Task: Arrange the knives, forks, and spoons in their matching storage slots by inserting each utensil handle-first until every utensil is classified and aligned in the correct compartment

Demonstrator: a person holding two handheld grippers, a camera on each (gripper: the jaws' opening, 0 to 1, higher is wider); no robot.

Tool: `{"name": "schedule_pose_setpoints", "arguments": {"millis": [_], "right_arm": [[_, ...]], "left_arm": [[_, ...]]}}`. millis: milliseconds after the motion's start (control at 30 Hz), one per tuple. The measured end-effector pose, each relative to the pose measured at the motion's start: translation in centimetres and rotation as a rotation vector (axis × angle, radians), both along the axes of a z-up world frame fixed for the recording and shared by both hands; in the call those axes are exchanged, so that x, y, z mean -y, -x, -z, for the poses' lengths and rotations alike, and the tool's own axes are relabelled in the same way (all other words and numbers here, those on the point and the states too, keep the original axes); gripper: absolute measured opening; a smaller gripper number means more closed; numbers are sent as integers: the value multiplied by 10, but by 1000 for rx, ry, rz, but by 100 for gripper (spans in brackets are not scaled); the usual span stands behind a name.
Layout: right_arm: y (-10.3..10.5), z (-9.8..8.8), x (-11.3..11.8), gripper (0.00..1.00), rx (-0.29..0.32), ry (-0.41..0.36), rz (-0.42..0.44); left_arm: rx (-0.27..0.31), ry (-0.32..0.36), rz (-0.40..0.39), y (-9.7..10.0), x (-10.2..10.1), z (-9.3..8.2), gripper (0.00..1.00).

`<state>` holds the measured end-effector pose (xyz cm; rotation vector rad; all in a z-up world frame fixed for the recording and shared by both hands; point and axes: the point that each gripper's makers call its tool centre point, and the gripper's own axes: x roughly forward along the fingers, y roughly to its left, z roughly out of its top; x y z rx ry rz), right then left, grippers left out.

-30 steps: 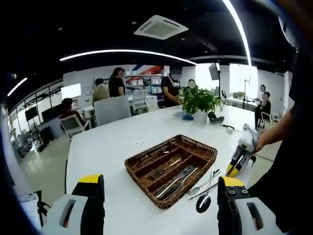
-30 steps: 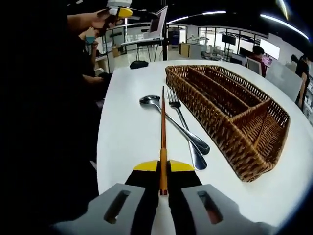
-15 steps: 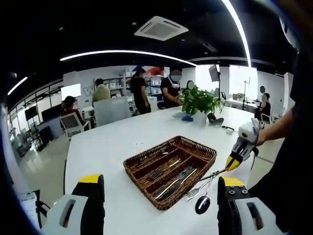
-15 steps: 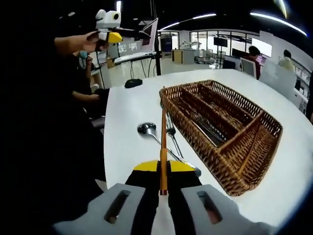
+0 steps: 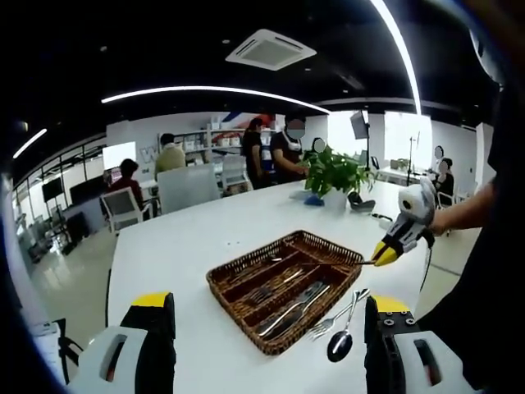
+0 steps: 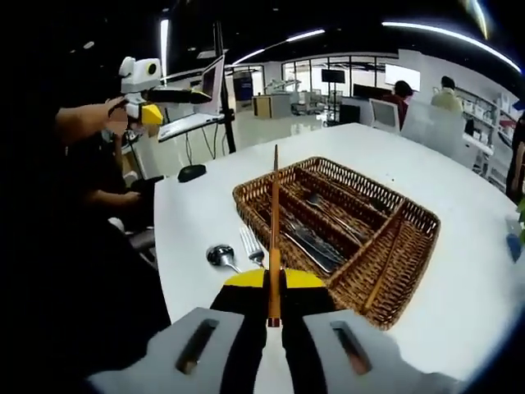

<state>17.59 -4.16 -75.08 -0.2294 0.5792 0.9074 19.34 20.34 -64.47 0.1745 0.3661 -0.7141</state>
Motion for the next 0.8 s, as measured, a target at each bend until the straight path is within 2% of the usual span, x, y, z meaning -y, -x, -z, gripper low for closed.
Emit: {"name": "schedule_pose_setpoints", "arguments": {"millis": [133,333,433,500,667,800], "right_arm": [[-6,-2,7,2,-1,3,54],[-14,-2,19,1,0,45,131],[-20,-9,23,1,-5,32,176],[-26,-13,30,1,-1,41,220],[-45,-22,59,2,16,42,416],[-49,-22,72,2,13,55,479]], "left_arm": [[1,0,1,-1,-2,1,100],[-2,2,2,-1,-1,2,100],[-1,3,2,-2,-1,2,100],[0,7,4,-2,0,2,100],[3,10,5,-3,2,2,100],[3,10,8,-2,3,3,100]]}}
